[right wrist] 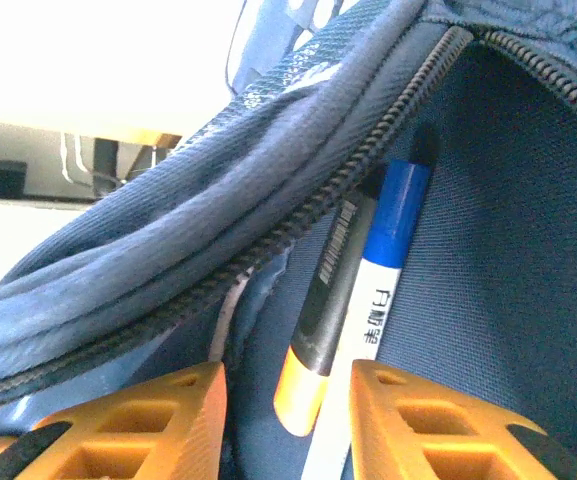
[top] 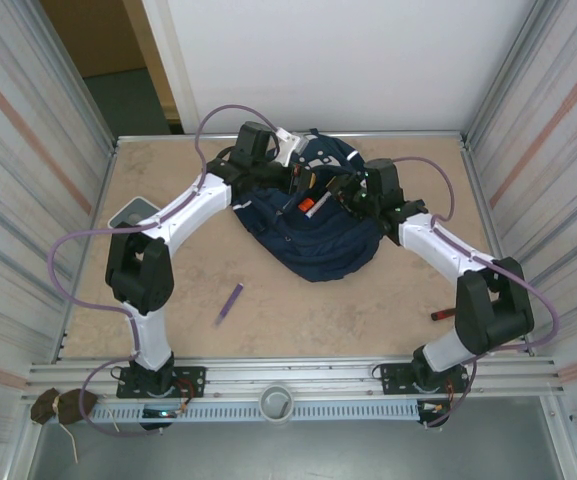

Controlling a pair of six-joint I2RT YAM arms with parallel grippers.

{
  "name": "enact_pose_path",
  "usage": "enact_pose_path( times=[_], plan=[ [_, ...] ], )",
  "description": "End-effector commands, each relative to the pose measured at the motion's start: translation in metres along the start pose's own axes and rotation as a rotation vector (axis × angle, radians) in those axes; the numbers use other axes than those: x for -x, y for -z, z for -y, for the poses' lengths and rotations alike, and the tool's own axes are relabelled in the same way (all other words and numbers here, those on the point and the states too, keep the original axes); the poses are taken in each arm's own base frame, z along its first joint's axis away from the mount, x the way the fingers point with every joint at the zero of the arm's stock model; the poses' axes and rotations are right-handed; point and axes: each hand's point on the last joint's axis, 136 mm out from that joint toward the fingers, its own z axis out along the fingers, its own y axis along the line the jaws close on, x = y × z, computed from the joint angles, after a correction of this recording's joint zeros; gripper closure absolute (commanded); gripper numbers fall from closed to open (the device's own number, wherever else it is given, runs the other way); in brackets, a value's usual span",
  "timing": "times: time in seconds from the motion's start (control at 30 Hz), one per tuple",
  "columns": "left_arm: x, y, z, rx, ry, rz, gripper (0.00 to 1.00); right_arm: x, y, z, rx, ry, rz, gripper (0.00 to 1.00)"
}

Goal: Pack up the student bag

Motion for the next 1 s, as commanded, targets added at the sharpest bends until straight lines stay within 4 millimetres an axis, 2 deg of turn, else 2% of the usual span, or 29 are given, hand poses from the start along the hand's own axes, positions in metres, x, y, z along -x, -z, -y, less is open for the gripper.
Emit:
enact_pose_path(
  times=[0.0,0.13,0.27,0.4,0.57,0.73,0.83,0.97],
  plan=[
    [0.047,0.026,0.038,-0.069,-0.11,0.137,1.0,0.003,0.027,-0.017,0.033,0.107,0.019,0.63],
    [0.046,0.026,0.031,-0.056,-0.1,0.134,1.0,-0.022,0.057,-0.014,0.046,0.289,-0.023,0.63],
    [0.045,0.026,0.02,-0.047,-0.076,0.131,1.0,-0.081,0.074,-0.006,0.041,0.59,-0.124,0.6],
    [0.046,0.027,0.016,-0.041,-0.073,0.132,1.0,-0.145,0.075,-0.001,0.071,0.844,-0.226,0.54],
    [0.044,0.025,0.013,-0.034,-0.066,0.125,1.0,-0.218,0.054,-0.004,0.101,1.009,-0.347,0.41],
    [0.043,0.025,0.013,-0.033,-0.058,0.121,1.0,-0.286,0.014,-0.005,0.004,1.127,-0.416,0.27],
    [0.042,0.025,0.014,-0.033,-0.057,0.119,1.0,-0.313,-0.01,-0.001,-0.089,1.133,-0.431,0.21],
    [0.042,0.025,0.014,-0.035,-0.055,0.117,1.0,-0.336,-0.033,0.002,-0.159,1.093,-0.468,0.12]
  ],
)
